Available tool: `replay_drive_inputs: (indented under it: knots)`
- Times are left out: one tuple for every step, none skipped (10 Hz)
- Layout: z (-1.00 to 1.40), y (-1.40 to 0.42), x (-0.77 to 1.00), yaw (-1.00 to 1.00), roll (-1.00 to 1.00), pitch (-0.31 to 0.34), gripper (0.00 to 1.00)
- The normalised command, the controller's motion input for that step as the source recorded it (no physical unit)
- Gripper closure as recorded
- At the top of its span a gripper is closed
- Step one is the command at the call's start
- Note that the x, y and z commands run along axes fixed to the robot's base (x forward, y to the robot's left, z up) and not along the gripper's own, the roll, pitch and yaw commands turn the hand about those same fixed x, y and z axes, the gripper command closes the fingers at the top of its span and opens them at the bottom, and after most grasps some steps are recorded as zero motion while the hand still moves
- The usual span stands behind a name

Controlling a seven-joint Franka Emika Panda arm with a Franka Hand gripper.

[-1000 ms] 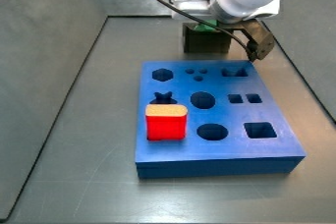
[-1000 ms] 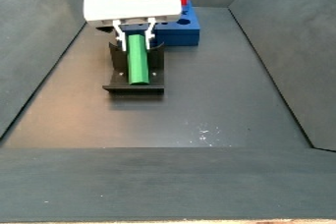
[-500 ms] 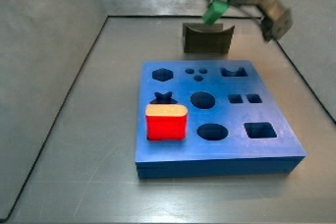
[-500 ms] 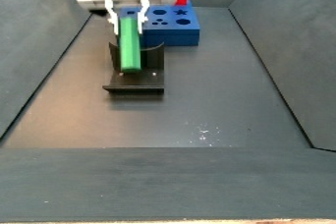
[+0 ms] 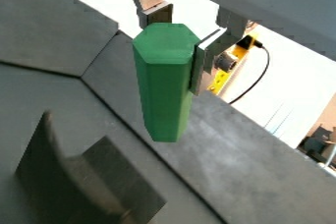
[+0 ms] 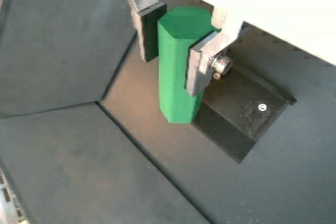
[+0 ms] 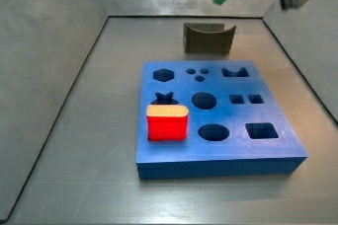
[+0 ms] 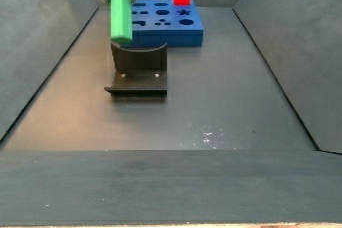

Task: Pick up the hexagon object. Move up. Place the hexagon object on the fixture. Regrasp the hexagon object. Move to above the board. Insert the hexagon object.
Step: Move to above the board.

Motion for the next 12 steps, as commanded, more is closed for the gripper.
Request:
replay_drive_inputs:
  knots:
    - [1.0,-0.02,0.07,0.0,-0.06,0.139,1.0]
    - [1.0,-0.02,0.07,0.02,-0.05,0.156,1.0]
    - [1.0,-0.02,0.07,0.04,-0.05,0.164,1.0]
    - [1.0,-0.03,0.07,0.07,-0.03,0.18,1.0]
    - [1.0,-0.03,0.07,0.08,-0.03,0.18,1.0]
    - [1.0,-0.04,0.07,0.1,-0.03,0.18,1.0]
    - [0.9,-0.03,0.07,0.11,-0.03,0.169,1.0]
    - [0.69,-0.03,0.05,0.13,-0.03,0.148,1.0]
    - [0.58,-0.02,0.03,0.13,-0.04,0.133,1.0]
    - [0.38,-0.01,0.02,0.13,-0.05,0.108,1.0]
    - [0.22,-0.01,0.02,0.12,-0.06,0.092,1.0]
    - [0.07,-1.0,-0.7,-0.03,-1.0,0.012,1.0]
